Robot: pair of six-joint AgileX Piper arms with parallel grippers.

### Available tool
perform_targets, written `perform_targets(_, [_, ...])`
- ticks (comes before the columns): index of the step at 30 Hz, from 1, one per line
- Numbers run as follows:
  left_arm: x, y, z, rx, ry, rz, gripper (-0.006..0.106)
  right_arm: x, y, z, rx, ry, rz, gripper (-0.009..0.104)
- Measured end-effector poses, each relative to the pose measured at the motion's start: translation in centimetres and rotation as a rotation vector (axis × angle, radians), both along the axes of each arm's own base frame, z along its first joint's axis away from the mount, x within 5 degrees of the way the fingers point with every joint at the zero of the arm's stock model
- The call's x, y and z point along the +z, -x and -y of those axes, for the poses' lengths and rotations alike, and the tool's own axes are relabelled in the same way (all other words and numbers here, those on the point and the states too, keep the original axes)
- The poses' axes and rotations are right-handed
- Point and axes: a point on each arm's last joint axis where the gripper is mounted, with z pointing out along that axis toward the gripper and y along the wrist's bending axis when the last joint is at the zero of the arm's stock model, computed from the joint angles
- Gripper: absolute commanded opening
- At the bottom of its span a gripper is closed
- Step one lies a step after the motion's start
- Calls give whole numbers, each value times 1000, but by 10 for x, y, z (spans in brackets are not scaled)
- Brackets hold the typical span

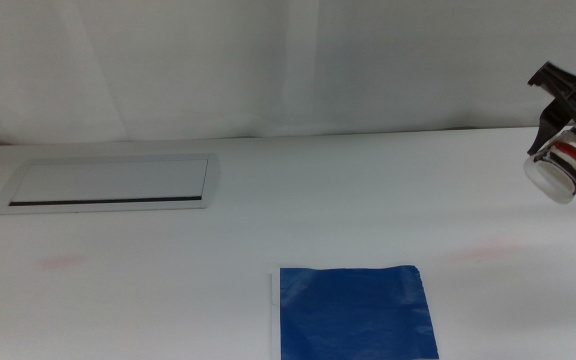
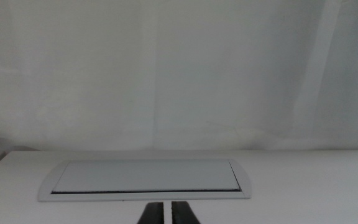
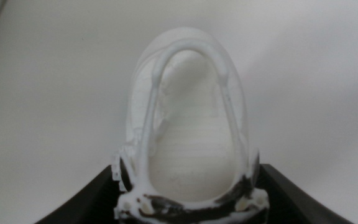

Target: Use one arm to grab the shoe from the table and place it on the mat.

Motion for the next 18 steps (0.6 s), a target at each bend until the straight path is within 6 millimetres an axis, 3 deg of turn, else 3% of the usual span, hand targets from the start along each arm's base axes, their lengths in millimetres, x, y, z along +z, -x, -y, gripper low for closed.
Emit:
perform_targets(9, [0,0,0,0,0,0,-2,6,5,-15,-183,-80,-2,-2])
perform_targets(18, [0,0,0,0,0,0,-2,3,23,-49,-494,-153,-150,-2])
